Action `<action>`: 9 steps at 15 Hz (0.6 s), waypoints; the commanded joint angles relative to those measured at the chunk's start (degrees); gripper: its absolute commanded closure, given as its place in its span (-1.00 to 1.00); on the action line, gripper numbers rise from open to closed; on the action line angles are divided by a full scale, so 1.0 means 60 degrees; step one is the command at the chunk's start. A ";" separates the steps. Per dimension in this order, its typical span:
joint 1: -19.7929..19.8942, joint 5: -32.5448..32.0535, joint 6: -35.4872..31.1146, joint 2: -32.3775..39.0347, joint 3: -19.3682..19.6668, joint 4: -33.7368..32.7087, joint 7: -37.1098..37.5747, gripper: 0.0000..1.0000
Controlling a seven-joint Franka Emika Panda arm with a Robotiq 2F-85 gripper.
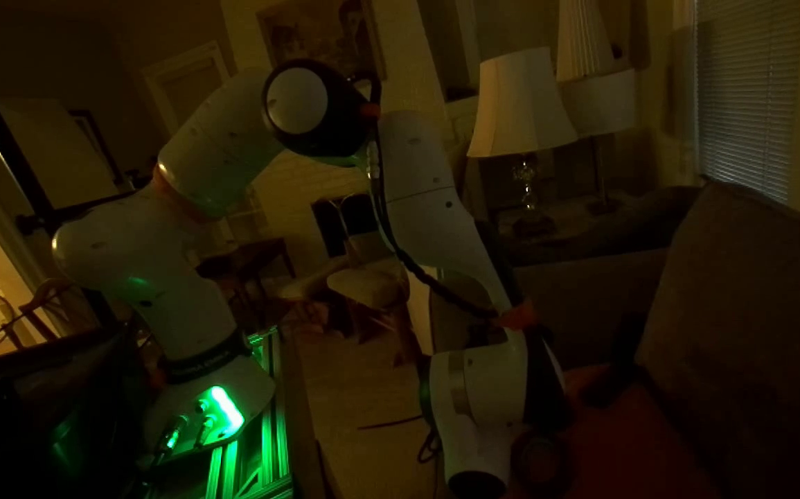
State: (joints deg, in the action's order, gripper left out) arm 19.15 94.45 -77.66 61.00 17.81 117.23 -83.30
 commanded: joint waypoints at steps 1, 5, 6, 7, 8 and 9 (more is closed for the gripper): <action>-0.0296 0.0243 -0.0621 -0.0262 0.0119 0.0508 -0.0261 0.97; -0.0707 0.0736 -0.1660 -0.0768 0.0061 0.1255 -0.0605 0.97; -0.0842 0.0923 -0.1938 -0.0942 0.0030 0.1464 -0.0713 0.97; -0.0980 0.1104 -0.2177 -0.1098 -0.0009 0.1613 -0.0762 0.97; -0.1077 0.1223 -0.2339 -0.1193 -0.0045 0.1680 -0.0801 0.97; -0.1152 0.1289 -0.2446 -0.1259 -0.0074 0.1679 -0.0787 0.97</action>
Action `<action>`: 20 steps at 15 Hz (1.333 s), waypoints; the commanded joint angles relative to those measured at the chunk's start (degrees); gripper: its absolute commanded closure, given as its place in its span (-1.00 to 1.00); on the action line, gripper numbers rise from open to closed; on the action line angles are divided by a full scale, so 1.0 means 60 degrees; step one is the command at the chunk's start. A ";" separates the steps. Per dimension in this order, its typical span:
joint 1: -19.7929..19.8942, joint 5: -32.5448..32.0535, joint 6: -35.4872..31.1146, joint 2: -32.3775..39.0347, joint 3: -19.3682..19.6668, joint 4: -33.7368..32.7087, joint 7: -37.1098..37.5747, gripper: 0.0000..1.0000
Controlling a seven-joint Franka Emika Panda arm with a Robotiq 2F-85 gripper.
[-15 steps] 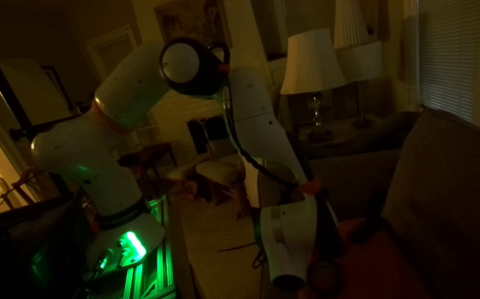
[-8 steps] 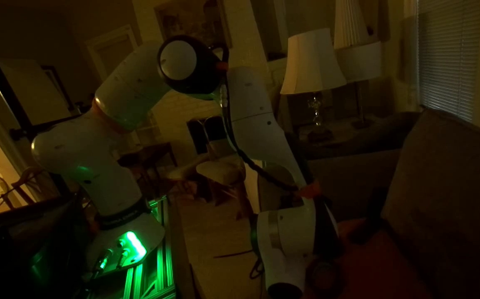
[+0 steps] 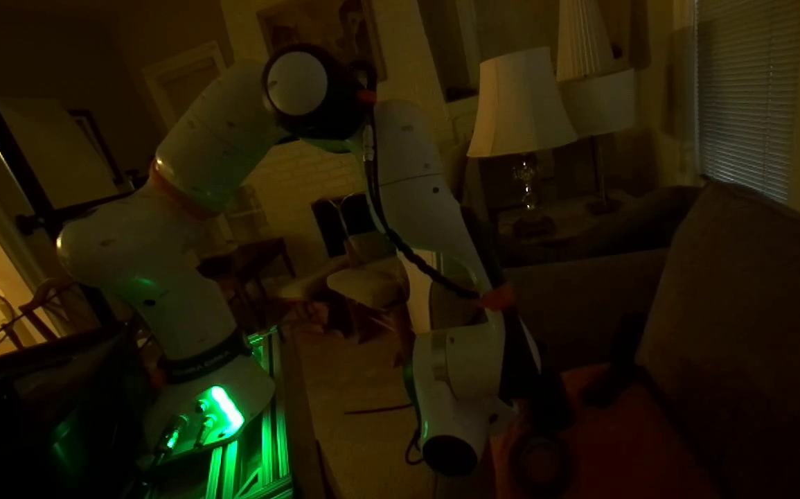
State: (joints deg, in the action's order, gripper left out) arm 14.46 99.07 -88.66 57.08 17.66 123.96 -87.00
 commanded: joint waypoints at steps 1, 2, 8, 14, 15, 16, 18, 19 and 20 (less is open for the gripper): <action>-0.0445 0.0359 -0.0582 -0.0663 -0.0051 0.0511 -0.0103 0.97; -0.0443 0.0175 -0.0454 -0.0652 -0.0070 0.0422 -0.0017 0.97; -0.0327 0.0099 -0.0295 -0.0347 -0.0070 0.0157 0.0009 0.89; -0.0322 0.0099 -0.0295 -0.0344 -0.0068 0.0157 0.0009 0.89; -0.0322 0.0099 -0.0295 -0.0344 -0.0068 0.0157 0.0009 0.89; -0.0322 0.0099 -0.0295 -0.0344 -0.0068 0.0157 0.0009 0.89; -0.0344 0.0120 -0.0308 -0.0465 -0.0052 0.0300 -0.0098 0.97; -0.0345 0.0126 -0.0302 -0.0510 -0.0044 0.0355 -0.0163 0.97; -0.0340 0.0145 -0.0304 -0.0540 -0.0038 0.0395 -0.0199 0.97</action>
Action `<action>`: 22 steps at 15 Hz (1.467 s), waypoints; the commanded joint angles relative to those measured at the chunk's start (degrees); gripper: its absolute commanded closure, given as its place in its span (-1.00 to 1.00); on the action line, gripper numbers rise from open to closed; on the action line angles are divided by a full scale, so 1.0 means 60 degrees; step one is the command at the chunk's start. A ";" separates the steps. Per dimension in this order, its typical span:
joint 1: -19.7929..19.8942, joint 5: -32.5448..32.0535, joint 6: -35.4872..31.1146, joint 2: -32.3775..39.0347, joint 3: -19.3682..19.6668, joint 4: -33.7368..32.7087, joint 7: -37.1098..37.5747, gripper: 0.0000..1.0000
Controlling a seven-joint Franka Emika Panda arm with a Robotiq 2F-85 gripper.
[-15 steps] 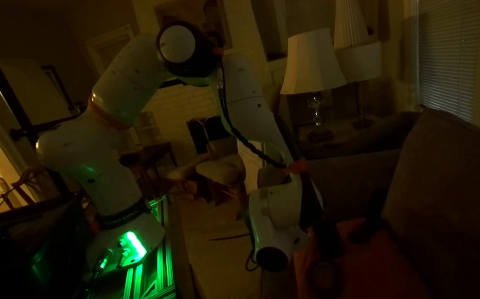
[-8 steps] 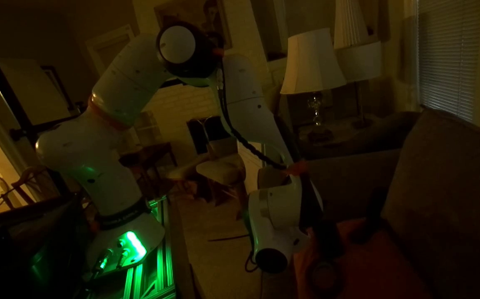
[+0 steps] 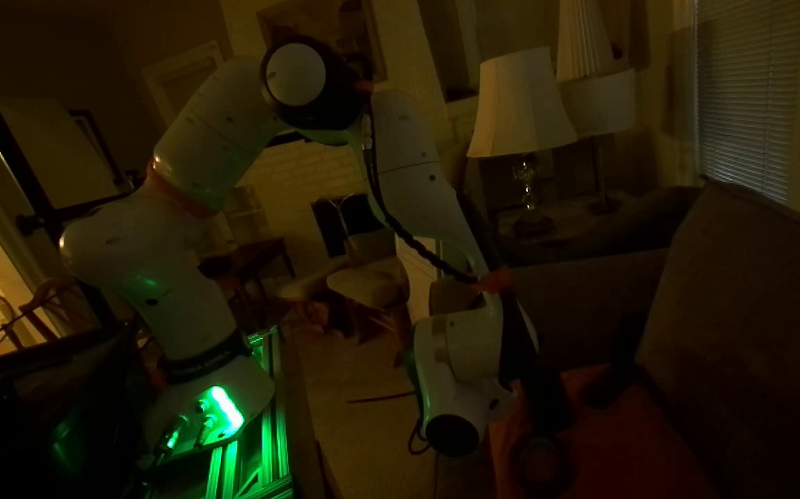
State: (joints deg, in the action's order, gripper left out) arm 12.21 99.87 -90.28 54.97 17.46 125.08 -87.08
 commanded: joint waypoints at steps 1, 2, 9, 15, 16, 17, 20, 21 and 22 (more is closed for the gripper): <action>0.0040 -0.0010 -0.0019 -0.0195 0.0003 0.0219 -0.0190 0.97; 0.0048 0.0012 -0.0027 -0.0189 0.0007 0.0225 -0.0220 0.97; 0.0183 0.0123 -0.0028 -0.0428 0.0237 0.0695 -0.0705 0.97; 0.0430 0.0172 -0.0035 -0.0651 0.0457 0.1033 -0.0962 0.97; 0.0478 0.0210 -0.0053 -0.0691 0.0493 0.1086 -0.0942 0.97; 0.0516 0.0249 -0.0087 -0.0707 0.0518 0.1088 -0.0897 0.97; 0.0469 0.0383 -0.0315 -0.0943 0.0621 0.1256 -0.0886 0.97; 0.0433 0.0403 -0.0390 -0.1007 0.0643 0.1286 -0.0849 0.97; 0.0386 0.0465 -0.0520 -0.1104 0.0663 0.1337 -0.0830 0.97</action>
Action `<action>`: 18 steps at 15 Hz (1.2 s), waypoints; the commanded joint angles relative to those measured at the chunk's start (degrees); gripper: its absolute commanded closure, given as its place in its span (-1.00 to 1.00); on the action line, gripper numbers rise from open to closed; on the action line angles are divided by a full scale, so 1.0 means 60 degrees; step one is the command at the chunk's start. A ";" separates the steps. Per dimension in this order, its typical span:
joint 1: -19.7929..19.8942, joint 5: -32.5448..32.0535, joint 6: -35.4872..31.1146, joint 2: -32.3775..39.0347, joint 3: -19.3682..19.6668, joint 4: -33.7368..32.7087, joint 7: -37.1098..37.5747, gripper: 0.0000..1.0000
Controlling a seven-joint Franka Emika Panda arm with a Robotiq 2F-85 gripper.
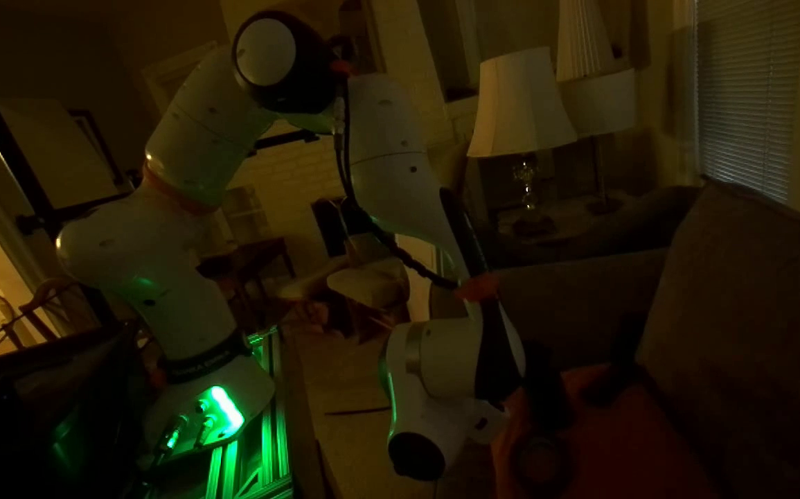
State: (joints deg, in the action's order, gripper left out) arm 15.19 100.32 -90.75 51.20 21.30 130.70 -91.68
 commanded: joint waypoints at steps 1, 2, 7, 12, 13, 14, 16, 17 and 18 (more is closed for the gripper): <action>-0.0131 0.0449 -0.0538 -0.0546 0.0028 0.0427 -0.0060 0.97; -0.0171 0.0510 -0.0681 -0.0644 0.0035 0.0473 -0.0048 0.97; -0.0449 0.0778 -0.1640 -0.1076 -0.0027 0.0574 0.0039 0.97; -0.0933 0.0978 -0.2898 -0.1453 -0.0256 0.0545 0.0170 0.97; -0.1030 0.0988 -0.3142 -0.1509 -0.0316 0.0506 0.0227 0.97; -0.1130 0.1025 -0.3402 -0.1567 -0.0396 0.0487 0.0265 0.97; -0.1312 0.1087 -0.3882 -0.1711 -0.0540 0.0469 0.0342 0.97; -0.1402 0.1144 -0.4125 -0.1769 -0.0609 0.0444 0.0387 0.97; -0.1478 0.1193 -0.4346 -0.1855 -0.0666 0.0435 0.0442 0.97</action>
State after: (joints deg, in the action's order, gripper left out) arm 8.04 105.22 -112.21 42.46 18.21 132.40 -90.14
